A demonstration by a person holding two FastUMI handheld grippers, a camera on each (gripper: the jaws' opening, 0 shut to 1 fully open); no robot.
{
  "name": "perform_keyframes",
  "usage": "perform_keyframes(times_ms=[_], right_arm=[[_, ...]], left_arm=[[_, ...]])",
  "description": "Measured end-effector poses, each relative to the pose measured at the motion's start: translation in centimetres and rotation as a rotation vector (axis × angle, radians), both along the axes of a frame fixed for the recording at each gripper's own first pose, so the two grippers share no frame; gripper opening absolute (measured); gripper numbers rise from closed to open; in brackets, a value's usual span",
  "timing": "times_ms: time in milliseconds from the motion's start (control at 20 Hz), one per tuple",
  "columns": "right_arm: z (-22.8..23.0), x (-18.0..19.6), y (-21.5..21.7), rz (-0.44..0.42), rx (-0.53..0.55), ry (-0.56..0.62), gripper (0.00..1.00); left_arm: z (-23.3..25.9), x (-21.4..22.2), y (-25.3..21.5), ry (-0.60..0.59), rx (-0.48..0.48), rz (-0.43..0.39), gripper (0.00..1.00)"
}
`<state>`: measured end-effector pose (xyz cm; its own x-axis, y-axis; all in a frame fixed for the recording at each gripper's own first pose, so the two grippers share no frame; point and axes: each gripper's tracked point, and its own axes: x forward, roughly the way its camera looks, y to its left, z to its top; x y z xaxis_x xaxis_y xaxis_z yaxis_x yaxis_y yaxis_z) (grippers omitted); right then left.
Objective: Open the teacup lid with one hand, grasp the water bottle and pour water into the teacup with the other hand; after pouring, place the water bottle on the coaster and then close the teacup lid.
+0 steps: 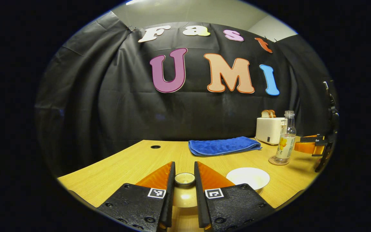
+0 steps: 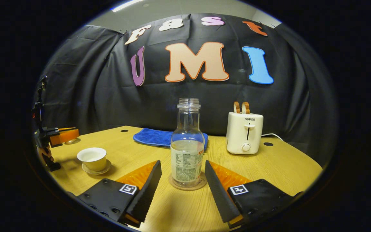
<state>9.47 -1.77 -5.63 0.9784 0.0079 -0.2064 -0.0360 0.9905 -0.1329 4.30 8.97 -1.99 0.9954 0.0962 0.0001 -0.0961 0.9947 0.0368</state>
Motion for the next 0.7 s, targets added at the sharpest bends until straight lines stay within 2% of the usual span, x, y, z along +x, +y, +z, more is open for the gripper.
perform_keyframes(times_ms=[100,200,250,350,400,450,500,550,600,700], right_arm=[[0.4,-0.7,0.1,0.003,0.008,-0.021,0.84],[1.0,-1.5,0.1,0.004,0.013,-0.052,0.92],[1.3,-2.0,-0.2,0.001,0.022,-0.070,0.88],[2.2,-3.3,-0.8,-0.016,0.044,-0.097,0.88],[2.5,-3.7,-1.0,-0.022,0.040,-0.112,0.84],[2.8,-4.0,-1.2,-0.028,0.036,-0.127,0.88],[2.7,-4.2,-1.3,-0.030,0.035,-0.125,0.84],[2.6,-4.5,-1.3,-0.032,0.036,-0.122,0.92],[2.7,-4.6,-1.5,-0.039,0.034,-0.125,0.88],[2.9,-4.9,-1.7,-0.043,0.033,-0.125,0.87]], left_arm=[[0.0,0.6,-0.8,0.002,-0.001,-0.028,0.29],[-0.3,1.3,-1.6,0.004,-0.001,-0.061,0.29],[-0.3,1.5,-2.1,0.004,-0.001,-0.081,0.29],[0.0,2.1,-3.2,0.003,-0.002,-0.126,0.29],[0.0,2.4,-3.8,0.003,-0.001,-0.151,0.29],[-0.1,2.7,-4.2,0.002,-0.003,-0.174,0.29],[-0.2,2.9,-4.8,0.003,-0.002,-0.199,0.29],[-0.2,2.9,-5.5,0.003,-0.004,-0.224,0.29],[-0.2,3.1,-6.2,0.005,-0.005,-0.249,0.29],[-0.2,3.2,-7.6,0.003,-0.005,-0.303,0.29]])
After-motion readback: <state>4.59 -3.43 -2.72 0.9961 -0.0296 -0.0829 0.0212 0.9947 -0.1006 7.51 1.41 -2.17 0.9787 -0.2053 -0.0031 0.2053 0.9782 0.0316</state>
